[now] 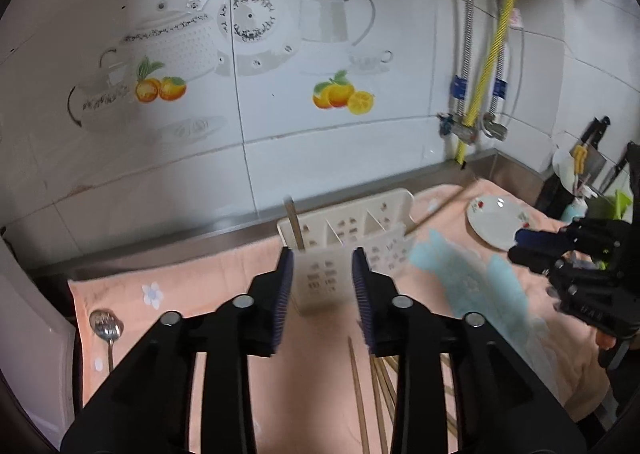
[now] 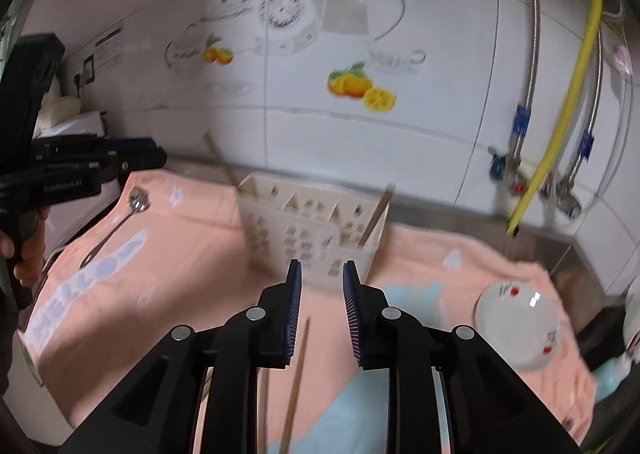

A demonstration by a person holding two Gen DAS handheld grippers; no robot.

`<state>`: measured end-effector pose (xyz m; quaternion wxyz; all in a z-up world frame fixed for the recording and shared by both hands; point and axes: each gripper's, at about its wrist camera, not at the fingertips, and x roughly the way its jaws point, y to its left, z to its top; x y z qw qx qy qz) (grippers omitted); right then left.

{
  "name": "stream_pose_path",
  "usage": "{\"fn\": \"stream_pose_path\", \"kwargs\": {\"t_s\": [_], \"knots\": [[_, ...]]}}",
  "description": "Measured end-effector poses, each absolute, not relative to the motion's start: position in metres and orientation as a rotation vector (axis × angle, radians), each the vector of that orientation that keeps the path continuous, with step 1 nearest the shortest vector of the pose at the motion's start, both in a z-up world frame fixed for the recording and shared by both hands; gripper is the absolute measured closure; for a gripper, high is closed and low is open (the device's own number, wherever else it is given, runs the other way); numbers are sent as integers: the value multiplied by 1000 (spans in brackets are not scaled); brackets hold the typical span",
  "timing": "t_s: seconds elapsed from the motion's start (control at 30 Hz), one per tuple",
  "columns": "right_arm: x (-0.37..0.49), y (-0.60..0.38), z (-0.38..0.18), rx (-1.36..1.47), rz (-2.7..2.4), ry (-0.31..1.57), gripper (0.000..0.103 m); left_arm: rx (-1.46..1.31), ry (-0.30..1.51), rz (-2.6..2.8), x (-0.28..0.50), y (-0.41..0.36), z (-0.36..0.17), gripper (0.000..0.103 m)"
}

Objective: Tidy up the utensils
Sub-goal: 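Lower the chopstick into the holder and open the left tool while the right tool releases its own, then close the right tool on another chopstick while the left tool grasps one too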

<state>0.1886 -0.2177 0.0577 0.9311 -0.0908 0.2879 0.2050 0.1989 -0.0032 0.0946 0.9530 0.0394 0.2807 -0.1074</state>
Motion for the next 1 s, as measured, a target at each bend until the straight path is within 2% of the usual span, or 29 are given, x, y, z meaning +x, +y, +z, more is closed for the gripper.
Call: {"fn": "stream_pose_path", "kwargs": {"t_s": [0.23, 0.5, 1.0], "knots": [[145, -218, 0, -197, 403, 657, 82, 89, 625, -218, 156, -10, 50, 50], [120, -228, -58, -158, 365, 755, 82, 62, 712, -188, 128, -5, -1, 38], [124, -231, -107, -64, 356, 864, 83, 4, 853, -137, 113, 5, -68, 33]]}}
